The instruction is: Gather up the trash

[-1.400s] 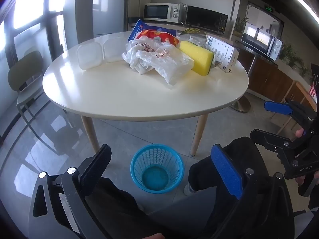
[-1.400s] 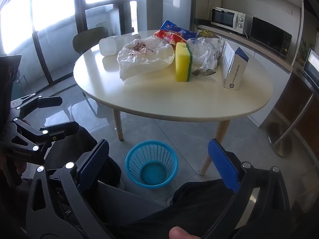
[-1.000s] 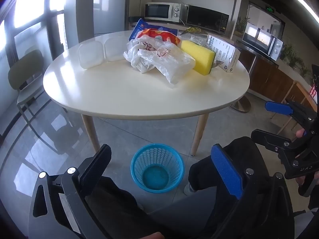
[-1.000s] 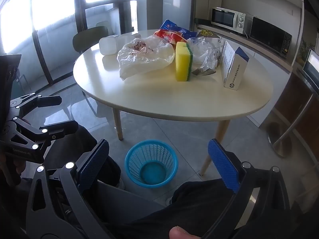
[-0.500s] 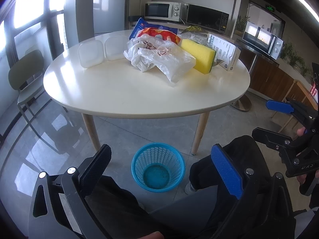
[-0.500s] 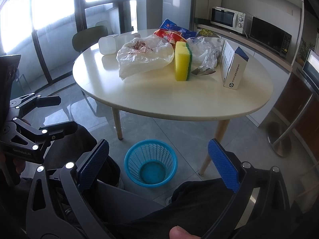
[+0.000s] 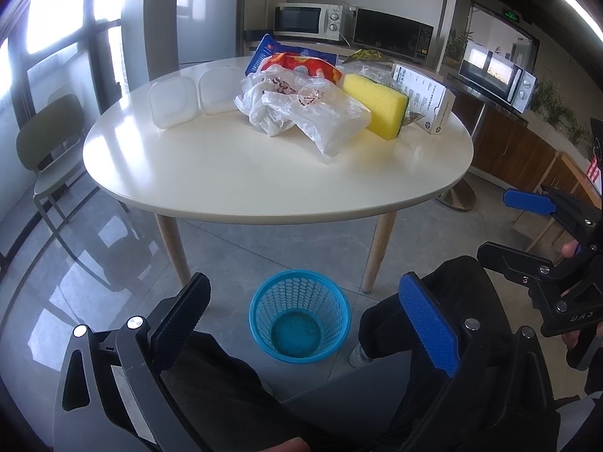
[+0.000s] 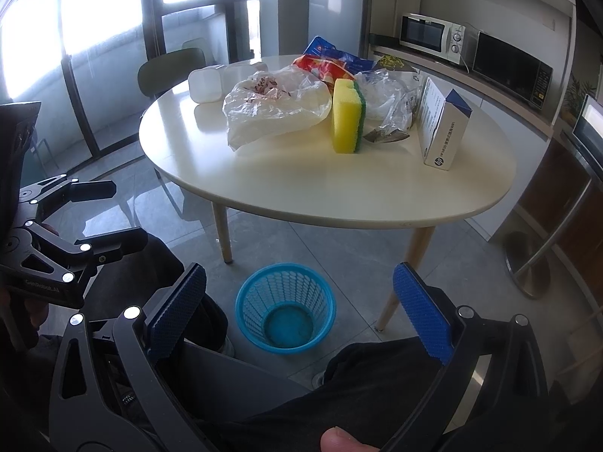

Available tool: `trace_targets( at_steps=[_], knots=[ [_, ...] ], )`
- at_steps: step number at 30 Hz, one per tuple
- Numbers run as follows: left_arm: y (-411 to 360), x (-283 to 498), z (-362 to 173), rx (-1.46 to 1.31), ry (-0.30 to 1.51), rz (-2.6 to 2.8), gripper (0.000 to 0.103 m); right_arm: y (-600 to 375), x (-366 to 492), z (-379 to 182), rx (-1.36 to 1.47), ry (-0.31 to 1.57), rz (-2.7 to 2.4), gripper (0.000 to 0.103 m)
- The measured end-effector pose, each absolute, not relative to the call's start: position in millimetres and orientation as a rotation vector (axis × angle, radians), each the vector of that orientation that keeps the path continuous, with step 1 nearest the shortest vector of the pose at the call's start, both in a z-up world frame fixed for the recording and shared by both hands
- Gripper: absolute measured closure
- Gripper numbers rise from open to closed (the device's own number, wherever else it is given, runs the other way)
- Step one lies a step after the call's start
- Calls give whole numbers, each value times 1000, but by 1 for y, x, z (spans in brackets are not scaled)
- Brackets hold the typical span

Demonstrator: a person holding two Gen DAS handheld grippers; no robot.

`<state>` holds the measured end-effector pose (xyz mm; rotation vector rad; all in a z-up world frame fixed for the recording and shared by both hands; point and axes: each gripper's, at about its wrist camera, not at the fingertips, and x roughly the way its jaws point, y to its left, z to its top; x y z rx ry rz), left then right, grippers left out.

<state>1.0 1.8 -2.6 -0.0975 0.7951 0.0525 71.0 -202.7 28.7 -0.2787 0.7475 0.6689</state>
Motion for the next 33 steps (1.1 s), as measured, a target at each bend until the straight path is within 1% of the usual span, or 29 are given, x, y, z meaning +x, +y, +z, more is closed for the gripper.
trace_targets(
  at_steps=[25,33],
  knots=[
    [21,3,5,-91,777,106,5,-211,77,42,-254,706,652,9],
    [41,12,12,-105,756,150,5,-228,96,54,-145,699,632,9]
  ],
)
